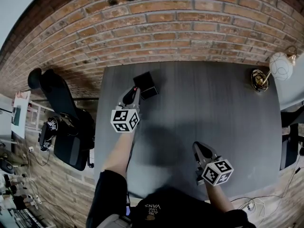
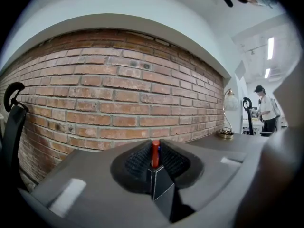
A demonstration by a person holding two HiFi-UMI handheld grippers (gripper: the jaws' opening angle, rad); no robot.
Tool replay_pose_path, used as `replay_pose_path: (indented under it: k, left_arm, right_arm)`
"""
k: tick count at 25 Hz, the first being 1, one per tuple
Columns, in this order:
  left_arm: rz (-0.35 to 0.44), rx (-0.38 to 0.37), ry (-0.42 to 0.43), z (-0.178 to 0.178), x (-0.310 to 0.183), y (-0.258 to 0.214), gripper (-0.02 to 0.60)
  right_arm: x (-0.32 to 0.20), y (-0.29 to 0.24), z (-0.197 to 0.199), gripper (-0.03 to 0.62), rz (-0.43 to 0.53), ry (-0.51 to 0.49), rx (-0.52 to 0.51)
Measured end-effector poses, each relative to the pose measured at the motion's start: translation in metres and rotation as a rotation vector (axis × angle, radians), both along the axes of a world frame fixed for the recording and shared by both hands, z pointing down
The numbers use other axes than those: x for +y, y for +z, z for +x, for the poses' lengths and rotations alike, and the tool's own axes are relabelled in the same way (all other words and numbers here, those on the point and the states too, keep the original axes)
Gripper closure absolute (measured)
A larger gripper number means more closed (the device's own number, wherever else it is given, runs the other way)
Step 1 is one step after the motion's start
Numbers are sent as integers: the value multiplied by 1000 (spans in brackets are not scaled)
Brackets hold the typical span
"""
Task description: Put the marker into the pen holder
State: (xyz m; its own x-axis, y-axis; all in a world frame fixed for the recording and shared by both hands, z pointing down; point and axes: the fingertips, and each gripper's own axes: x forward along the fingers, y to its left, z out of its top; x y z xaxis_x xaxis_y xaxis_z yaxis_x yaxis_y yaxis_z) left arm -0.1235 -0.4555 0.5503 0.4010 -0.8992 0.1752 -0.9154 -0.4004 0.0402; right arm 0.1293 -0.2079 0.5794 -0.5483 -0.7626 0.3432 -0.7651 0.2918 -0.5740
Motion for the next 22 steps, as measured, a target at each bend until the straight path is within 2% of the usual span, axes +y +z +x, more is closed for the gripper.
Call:
replay_pose_path:
  k: [7, 15, 22]
  left_arm:
    - [-41, -33, 10, 2, 3, 11, 482]
    - [-65, -24, 50, 8, 7, 14, 479]
    - [-64, -14, 53, 7, 12, 11, 439]
  right_arm:
    - [3, -1, -2, 592, -1, -2, 2]
    - [5, -5, -2, 592, 7, 0, 5]
    - [9, -10, -4, 592, 21, -5, 6]
